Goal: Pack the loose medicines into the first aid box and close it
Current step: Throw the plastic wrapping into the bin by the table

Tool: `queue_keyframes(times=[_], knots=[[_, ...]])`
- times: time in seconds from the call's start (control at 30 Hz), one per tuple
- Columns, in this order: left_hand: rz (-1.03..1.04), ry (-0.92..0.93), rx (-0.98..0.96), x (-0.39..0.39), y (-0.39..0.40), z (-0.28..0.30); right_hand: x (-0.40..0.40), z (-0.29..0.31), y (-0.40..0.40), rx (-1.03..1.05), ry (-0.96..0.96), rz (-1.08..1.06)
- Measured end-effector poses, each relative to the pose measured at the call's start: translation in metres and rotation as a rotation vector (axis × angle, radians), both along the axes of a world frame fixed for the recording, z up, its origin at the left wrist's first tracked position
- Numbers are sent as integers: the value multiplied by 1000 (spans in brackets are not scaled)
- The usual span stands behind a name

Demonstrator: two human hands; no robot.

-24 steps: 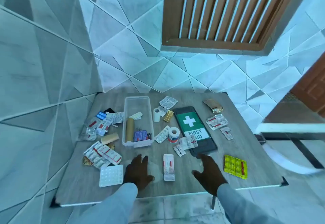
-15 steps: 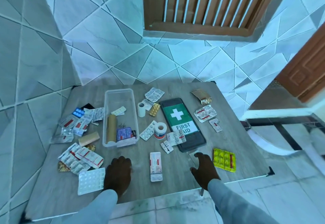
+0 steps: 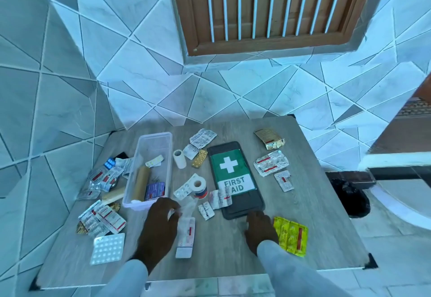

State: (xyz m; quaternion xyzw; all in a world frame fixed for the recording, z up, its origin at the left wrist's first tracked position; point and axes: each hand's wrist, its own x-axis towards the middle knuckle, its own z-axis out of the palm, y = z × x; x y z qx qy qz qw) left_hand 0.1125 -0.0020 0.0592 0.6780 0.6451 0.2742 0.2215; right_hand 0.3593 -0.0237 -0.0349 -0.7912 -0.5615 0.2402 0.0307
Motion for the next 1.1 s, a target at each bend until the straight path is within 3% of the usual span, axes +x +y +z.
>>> queue_keyframes(times=[0.1, 0.17, 0.27, 0.3, 0.37, 0.5, 0.6, 0.73, 0.9, 1.0, 1.1], knots=[[165, -203, -119, 49, -2, 17, 19, 13, -4, 27, 114, 48], [250, -447, -183, 76, -2, 25, 36, 31, -4, 143, 387, -30], [242, -1127, -474, 110, 2, 39, 73, 65, -1, 277, 815, -200], [213, -1278, -580, 120, 3, 42, 84, 80, -1, 267, 1010, -257], [103, -1353, -716, 149, 4, 53, 109, 108, -1, 201, 1298, -272], [-72, -1433, -915, 214, 12, 50, 152, 135, 3, 183, 1377, -206], [-116, -1437, -1032, 263, 24, 48, 185, 140, 0, 252, 1209, -289], [-130, -1156, -906, 328, 32, 58, 239, 146, -10, 390, 1000, -480], [-233, -1065, -918, 401, 38, 65, 306, 159, -22, 513, 955, -733], [-355, -927, -818, 440, 40, 64, 347, 151, -22, 522, 915, -826], [-345, -792, -717, 480, 44, 53, 386, 140, -18, 515, 963, -839]])
